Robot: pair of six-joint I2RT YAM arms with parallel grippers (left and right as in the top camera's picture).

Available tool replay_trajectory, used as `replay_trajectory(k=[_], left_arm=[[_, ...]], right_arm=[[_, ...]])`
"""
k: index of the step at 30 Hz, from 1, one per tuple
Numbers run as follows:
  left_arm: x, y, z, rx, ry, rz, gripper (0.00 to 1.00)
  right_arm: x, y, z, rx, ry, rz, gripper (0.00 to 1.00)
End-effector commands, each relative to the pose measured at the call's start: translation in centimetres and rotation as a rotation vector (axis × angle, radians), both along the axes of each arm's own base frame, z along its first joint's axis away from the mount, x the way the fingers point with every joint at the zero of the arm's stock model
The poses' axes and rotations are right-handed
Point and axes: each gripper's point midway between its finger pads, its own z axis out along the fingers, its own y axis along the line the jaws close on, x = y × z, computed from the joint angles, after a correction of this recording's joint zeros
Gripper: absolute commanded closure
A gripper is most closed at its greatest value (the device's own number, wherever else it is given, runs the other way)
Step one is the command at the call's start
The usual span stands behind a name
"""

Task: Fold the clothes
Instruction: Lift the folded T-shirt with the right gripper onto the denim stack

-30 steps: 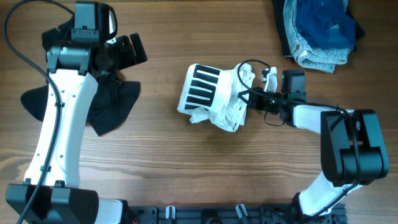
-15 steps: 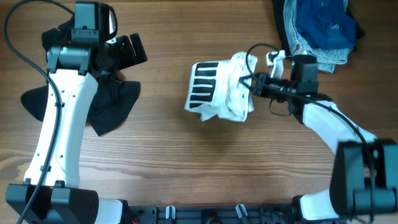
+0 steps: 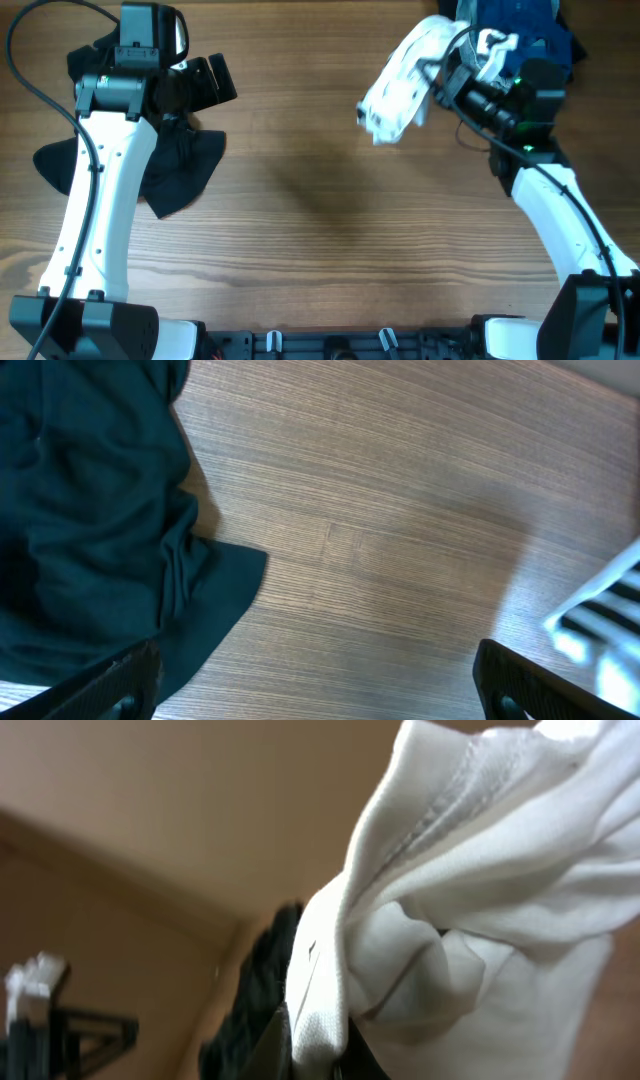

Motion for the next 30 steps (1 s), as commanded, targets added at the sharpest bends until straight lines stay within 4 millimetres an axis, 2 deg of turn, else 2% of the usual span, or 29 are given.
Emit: replay_trajectory(k=[1, 6, 9, 12, 26, 30], left_arm=[[0.1, 0.3, -0.3, 0.018, 0.005, -0.008, 0.00], [0.1, 0.3, -0.2, 0.018, 0.004, -0.007, 0.00], [0.2, 0.3, -0.2, 0.018, 0.001, -0.007, 0.00], [0.3, 0.3, -0.1, 0.017, -0.007, -0.007, 0.00], [0.9, 0.2, 0.2, 0.016, -0.032, -0.007, 0.00], [1.1, 0.2, 0.4, 0.015, -0.045, -0.007, 0.00]], right_arm=[[1.8, -3.8, 6.5, 0.031, -0.156, -0.145, 0.96], [3.0, -8.5, 9.7, 0.074, -0.269, -0.316, 0.96], [3.6, -10.8, 10.6, 0.106, -0.314, -0.384, 0.96], [4.7, -12.5, 10.6, 0.137, -0.330, -0.424, 0.96], [16.7, -17.9, 9.7, 0.165, -0.365, -0.439, 0.96], [19.2, -19.1, 9.4, 0.187, -0.384, -0.454, 0.96]])
